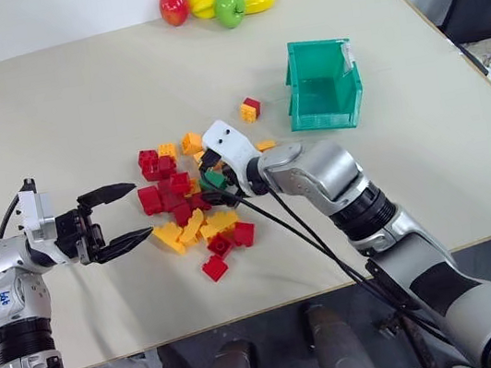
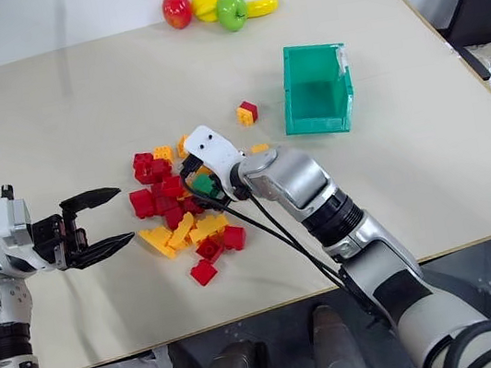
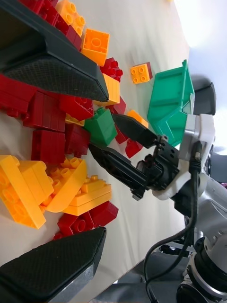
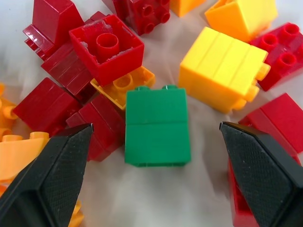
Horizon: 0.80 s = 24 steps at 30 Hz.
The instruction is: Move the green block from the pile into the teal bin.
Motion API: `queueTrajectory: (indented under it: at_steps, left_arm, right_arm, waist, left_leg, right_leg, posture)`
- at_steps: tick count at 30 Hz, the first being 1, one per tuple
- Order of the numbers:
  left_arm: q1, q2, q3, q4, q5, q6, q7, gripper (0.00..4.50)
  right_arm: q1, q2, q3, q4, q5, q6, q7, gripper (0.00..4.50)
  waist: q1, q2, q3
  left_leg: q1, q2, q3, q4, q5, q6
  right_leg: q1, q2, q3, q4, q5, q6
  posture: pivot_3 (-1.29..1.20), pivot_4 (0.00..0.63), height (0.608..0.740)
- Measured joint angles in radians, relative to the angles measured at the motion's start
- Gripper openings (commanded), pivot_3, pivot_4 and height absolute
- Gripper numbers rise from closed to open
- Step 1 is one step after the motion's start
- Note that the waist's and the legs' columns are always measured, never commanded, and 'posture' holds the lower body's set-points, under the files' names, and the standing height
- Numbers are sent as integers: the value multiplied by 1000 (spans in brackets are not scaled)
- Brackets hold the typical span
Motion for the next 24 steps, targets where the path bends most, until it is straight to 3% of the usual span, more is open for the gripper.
queueTrajectory:
  at_steps: [1, 4, 11, 20, 24]
  left_arm:
    - [0, 0, 0, -1, 0, 0, 3, 4500]
    - [0, 0, 0, -4, 0, 0, 6, 4500]
    - [10, 0, 13, -14, 0, -1, 8, 4500]
    - [23, 0, 15, -50, 0, 2, 28, 4500]
    - [37, -32, -21, -170, 35, 43, 169, 4500]
  right_arm:
    - [-4, 8, 1, 18, -10, -13, 6, 4474]
    - [-6, 16, 3, 45, -30, -38, 27, 3849]
    - [-7, 12, 8, 48, -59, -51, 74, 1554]
    - [3, -40, -3, -61, -65, 2, 128, 1496]
    - [58, -221, -79, -294, -18, -32, 229, 1496]
  waist:
    - [0, 0, 0]
    - [0, 0, 0]
    - [-5, 0, 0]
    - [-16, 0, 0]
    - [3, 1, 0]
  left_leg:
    - [0, 0, 0, 0, 0, 0]
    - [0, 0, 0, 0, 0, 0]
    - [1, 1, 0, 0, 0, -1]
    - [1, 4, 0, 0, -1, -2]
    - [-1, 3, 0, 0, -1, -2]
  right_leg:
    - [0, 0, 0, 0, 0, 0]
    - [0, 0, 0, 1, 0, 0]
    - [0, 2, 0, 1, 0, -1]
    - [-1, 4, 0, 1, 0, -2]
    - [-1, 4, 0, -1, 0, -2]
  posture:
    - [0, 150, 740]
    - [0, 150, 740]
    - [0, 150, 740]
    - [0, 150, 740]
    - [0, 150, 740]
